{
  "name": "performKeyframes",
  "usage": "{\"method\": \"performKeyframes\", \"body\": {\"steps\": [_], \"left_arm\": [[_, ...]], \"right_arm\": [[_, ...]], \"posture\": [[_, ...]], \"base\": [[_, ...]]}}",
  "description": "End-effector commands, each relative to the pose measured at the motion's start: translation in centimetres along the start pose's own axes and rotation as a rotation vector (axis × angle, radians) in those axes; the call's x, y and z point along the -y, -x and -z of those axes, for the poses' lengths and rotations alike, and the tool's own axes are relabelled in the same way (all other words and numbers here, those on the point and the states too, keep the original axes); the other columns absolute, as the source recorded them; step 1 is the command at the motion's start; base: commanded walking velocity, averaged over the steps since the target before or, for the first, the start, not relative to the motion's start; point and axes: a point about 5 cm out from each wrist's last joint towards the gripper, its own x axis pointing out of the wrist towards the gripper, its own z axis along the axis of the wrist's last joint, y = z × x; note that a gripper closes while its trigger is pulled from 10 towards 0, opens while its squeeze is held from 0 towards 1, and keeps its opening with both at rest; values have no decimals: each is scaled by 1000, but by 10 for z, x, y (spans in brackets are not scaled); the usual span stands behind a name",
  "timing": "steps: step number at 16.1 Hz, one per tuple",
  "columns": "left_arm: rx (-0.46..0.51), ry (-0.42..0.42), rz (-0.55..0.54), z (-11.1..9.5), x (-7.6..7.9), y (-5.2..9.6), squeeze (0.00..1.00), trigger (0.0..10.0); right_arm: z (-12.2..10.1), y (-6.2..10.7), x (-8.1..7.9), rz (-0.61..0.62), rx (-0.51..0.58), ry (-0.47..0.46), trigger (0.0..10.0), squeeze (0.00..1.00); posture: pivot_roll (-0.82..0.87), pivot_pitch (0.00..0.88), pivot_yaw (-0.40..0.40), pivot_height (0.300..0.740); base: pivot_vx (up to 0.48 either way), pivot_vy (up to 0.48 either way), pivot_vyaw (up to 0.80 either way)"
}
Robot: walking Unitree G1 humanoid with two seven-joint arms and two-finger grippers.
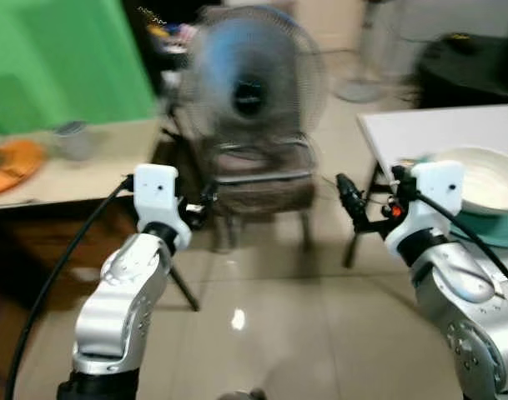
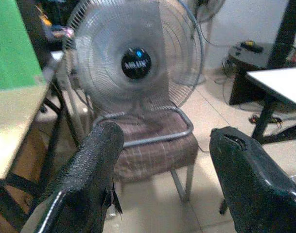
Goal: Setting the table
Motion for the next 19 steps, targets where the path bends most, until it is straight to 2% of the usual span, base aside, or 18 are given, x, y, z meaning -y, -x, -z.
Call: {"method": "performKeyframes", "body": {"steps": [1,3,5,6,7,12,19], "left_arm": [[17,-10,3,-5,2,-4,1000,10000],[21,-17,11,-6,7,-2,1000,10000],[18,-29,0,-5,3,2,1000,10000],[21,-32,-13,-6,-1,3,1000,10000],[27,-26,-25,-7,-2,2,1000,10000],[20,-30,-10,-5,4,3,1000,10000],[14,-39,8,-5,4,2,1000,10000]], "right_arm": [[2,0,4,25,-31,4,10000,1000],[3,0,5,27,-39,12,10000,1000],[5,-2,3,17,-55,10,10000,1000],[5,-3,0,-4,-52,-5,10000,969],[5,-3,-2,-11,-50,-35,10000,0],[6,-5,-2,-7,-61,-54,10000,0],[2,-7,-1,27,-29,41,10000,0]], "posture": [[-58,0,114,740],[-33,0,99,740],[-16,0,87,740],[-17,0,86,740],[-19,0,85,740],[-8,0,76,740],[-15,0,85,740]], "base": [[0,0,0],[0,0,0],[0,0,0],[0,0,0],[0,0,0],[0,280,0],[0,295,0]]}}
